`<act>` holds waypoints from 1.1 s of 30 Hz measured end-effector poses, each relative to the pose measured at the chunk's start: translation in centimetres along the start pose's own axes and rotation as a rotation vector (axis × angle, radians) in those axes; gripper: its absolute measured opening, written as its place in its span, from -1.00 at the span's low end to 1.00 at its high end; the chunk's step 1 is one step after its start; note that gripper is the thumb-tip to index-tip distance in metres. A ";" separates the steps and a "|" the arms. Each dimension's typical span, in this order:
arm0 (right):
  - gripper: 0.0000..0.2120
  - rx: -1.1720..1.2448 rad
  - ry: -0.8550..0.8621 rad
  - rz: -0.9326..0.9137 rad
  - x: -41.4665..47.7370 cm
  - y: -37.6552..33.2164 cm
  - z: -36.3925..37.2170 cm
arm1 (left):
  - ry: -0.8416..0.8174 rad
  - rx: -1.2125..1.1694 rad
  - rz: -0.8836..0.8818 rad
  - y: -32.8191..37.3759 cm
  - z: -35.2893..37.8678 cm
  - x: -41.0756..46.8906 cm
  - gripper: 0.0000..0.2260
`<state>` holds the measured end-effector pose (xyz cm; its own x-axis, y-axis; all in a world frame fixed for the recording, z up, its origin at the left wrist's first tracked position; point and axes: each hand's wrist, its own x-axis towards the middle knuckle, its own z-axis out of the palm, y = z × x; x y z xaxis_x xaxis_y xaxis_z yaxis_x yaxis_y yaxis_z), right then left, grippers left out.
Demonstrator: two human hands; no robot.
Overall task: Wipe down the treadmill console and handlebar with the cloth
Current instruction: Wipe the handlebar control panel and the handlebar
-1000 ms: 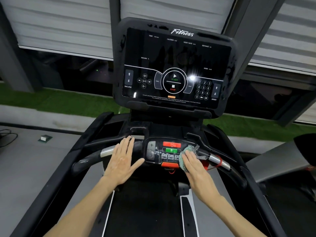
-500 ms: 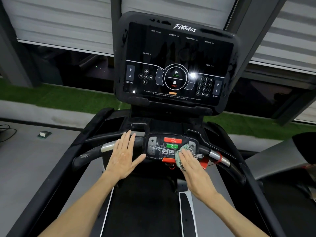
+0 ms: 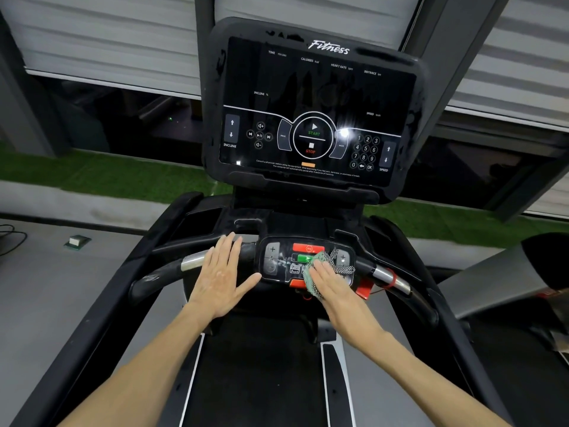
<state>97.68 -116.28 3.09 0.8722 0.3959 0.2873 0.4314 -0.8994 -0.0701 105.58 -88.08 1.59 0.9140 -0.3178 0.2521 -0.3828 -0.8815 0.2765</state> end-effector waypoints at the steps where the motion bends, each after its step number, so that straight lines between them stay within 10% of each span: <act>1: -0.31 0.000 -0.004 -0.015 0.1 0.2 -0.2 | -0.001 -0.003 -0.002 0.0 0.0 0.0 -0.10; 33: -0.24 -0.024 -0.071 -0.187 2.2 -2.2 -0.8 | -0.020 -0.029 0.001 0.2 -0.4 -0.1 -0.04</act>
<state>98.42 -113.56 4.66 0.7920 0.5675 0.2249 0.5823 -0.8130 0.0007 105.36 -88.07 2.02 0.9162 -0.3254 0.2339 -0.3867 -0.8710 0.3030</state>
